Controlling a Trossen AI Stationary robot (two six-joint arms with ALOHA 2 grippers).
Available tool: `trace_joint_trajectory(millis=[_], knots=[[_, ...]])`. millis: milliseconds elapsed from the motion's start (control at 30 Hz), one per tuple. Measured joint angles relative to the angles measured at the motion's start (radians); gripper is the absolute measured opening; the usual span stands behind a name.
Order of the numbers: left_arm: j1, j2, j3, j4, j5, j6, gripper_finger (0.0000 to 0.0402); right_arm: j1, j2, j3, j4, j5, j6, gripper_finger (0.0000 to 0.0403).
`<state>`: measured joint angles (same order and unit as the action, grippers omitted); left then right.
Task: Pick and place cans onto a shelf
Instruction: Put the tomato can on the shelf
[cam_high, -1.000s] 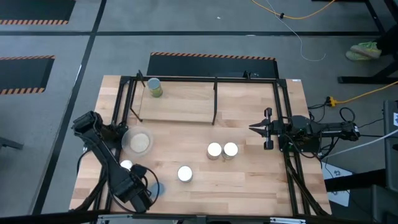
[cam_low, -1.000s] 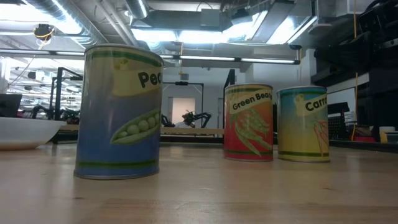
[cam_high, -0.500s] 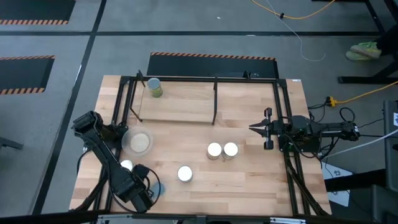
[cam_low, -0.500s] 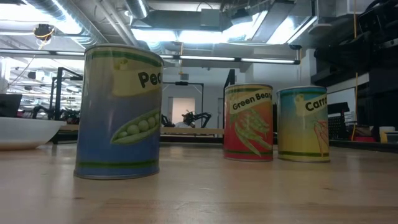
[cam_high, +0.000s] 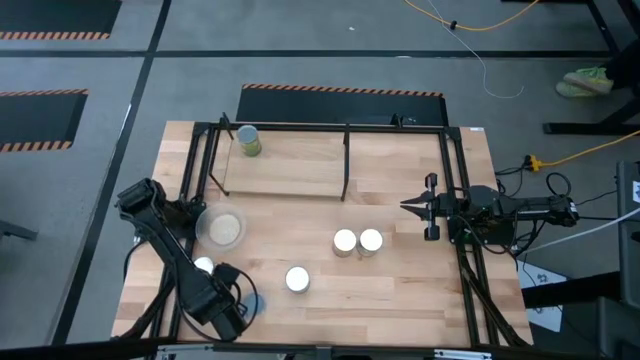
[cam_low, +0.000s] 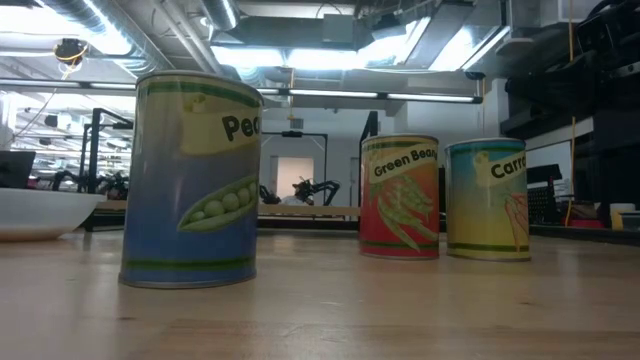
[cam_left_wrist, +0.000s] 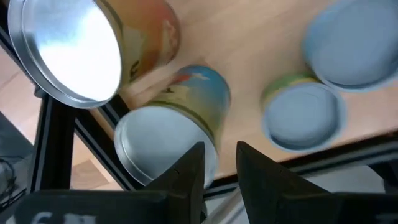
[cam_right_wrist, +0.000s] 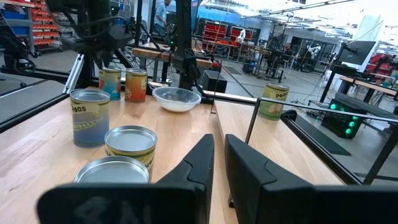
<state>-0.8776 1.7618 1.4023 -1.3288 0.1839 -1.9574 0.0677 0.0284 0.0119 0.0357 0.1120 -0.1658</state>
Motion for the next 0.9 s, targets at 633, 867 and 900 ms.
trace_joint_trajectory(millis=[633, 867, 900], knots=[[0.0, -0.003, -0.073, 0.066, 0.051, 0.002, 0.0043, 0.0, 0.0, 0.0, 0.0, 0.0, 0.0, 0.0045], [0.0, -0.001, -0.074, 0.064, 0.084, 0.002, 0.0004, 0.0, 0.0, 0.0, 0.0, 0.0, 0.0, 0.0045], [0.001, -0.001, -0.075, 0.066, 0.102, 0.004, 0.0004, 0.0, 0.0, 0.0, 0.0, 0.0, 0.0, 0.0045]])
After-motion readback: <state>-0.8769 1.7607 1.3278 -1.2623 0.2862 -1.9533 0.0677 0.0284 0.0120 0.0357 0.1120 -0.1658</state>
